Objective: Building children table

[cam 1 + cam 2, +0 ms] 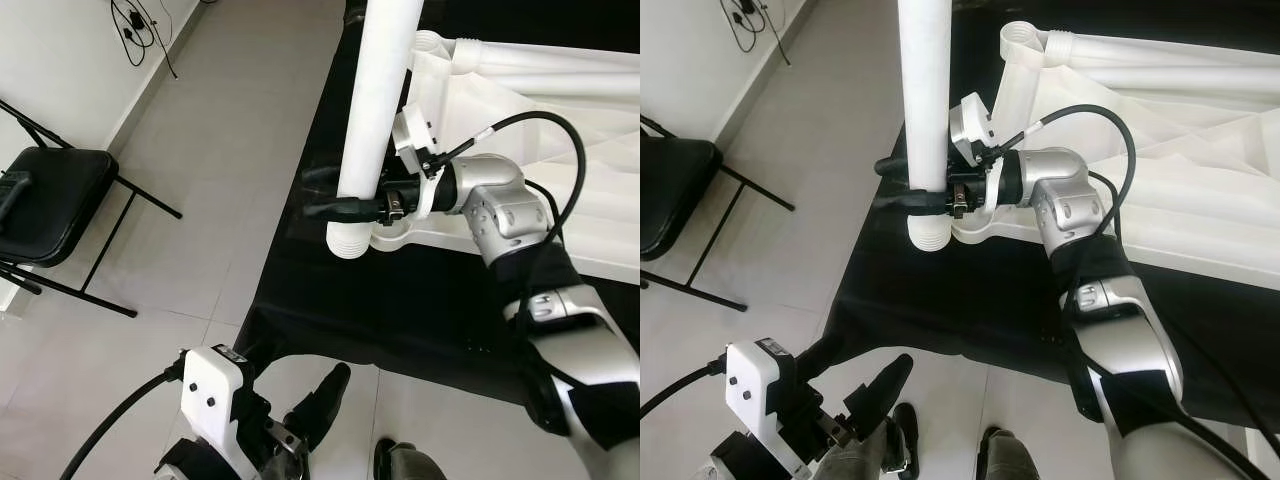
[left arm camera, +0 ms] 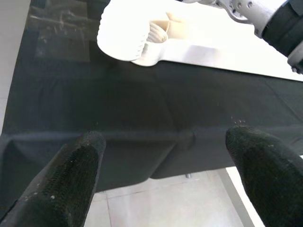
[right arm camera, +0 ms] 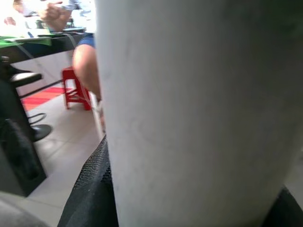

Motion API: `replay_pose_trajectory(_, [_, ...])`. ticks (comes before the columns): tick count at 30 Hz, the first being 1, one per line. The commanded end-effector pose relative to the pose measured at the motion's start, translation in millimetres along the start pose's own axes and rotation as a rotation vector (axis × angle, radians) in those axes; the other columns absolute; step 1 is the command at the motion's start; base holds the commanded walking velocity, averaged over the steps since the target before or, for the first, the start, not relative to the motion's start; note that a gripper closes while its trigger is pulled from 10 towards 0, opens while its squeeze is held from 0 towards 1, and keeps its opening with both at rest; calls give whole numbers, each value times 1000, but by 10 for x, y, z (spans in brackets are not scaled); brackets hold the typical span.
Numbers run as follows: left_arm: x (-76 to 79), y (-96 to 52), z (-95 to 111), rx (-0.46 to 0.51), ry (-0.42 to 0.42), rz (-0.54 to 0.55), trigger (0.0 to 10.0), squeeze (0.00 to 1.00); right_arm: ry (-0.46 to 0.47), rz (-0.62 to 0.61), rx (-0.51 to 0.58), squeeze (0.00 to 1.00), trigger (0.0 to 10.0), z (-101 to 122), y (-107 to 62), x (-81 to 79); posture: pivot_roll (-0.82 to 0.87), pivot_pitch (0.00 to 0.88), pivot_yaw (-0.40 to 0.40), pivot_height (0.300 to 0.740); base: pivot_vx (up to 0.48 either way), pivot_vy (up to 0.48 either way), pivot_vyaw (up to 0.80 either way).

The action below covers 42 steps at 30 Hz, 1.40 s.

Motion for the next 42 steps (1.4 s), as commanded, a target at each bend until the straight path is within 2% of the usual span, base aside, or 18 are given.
replay_pose_trajectory(1, [36, -55, -39, -34, -3, -1, 10000, 0, -29, 11, 27, 0, 10000, 122, -74, 48, 143, 370, 67, 740, 0, 0, 0])
replay_pose_trajectory(4, [40, -61, -37, -34, -4, -2, 10000, 0, -32, 13, 46, 0, 10000, 182, -111, 67, 143, 370, 67, 740, 0, 0, 0])
replay_pose_trajectory(6, [46, -71, -36, -35, -9, -3, 10000, 0, -33, 28, 105, 0, 10000, 347, -201, 92, 137, 367, 68, 740, 0, 0, 0])
replay_pose_trajectory(9, [53, -76, -39, -37, -15, -7, 10000, 0, -38, 37, 151, 0, 10000, 468, -236, 104, 127, 365, 70, 740, 0, 0, 0])
replay_pose_trajectory(11, [54, -78, -40, -38, -17, -8, 10000, 0, -43, 37, 154, 0, 10000, 476, -237, 106, 124, 362, 72, 740, 0, 0, 0])
replay_pose_trajectory(14, [56, -77, -43, -39, -19, -12, 10000, 0, -50, 25, 118, 0, 10000, 403, -245, 107, 126, 358, 74, 740, 0, 0, 0])
replay_pose_trajectory(15, [57, -77, -45, -40, -19, -13, 10000, 0, -53, 27, 54, 0, 10000, 275, -252, 85, 126, 358, 74, 740, 0, 0, 0])
replay_pose_trajectory(20, [55, -75, -41, -39, -18, -11, 10000, 0, -44, 48, -44, 0, 10000, 70, -260, 27, 130, 362, 76, 740, 0, 0, 0])
replay_pose_trajectory(28, [47, -67, -30, -36, -15, -9, 10000, 0, -37, 36, -144, 0, 10000, -200, -208, -29, 129, 367, 79, 740, 0, 0, 0])
replay_pose_trajectory(34, [50, -62, -29, -35, -16, -10, 10000, 0, -40, 6, -157, 0, 10000, -221, -190, 18, 129, 371, 77, 740, 0, 0, 0])
replay_pose_trajectory(42, [61, -60, -20, -32, -17, -12, 10000, 0, 2, -39, -108, 0, 10000, -163, -124, 127, 124, 377, 71, 740, 0, 0, 0])
Point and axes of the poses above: a point about 5 cm out from each wrist's last joint towards the gripper, its own y axis pointing out of the wrist towards the gripper, its own z axis along the axis of the wrist's last joint, x = y × z, the point moved 5 cm from there along y, pointing out of the wrist towards the gripper, and after that the axes turned 6 degrees about -y, right-handed, at the moved point
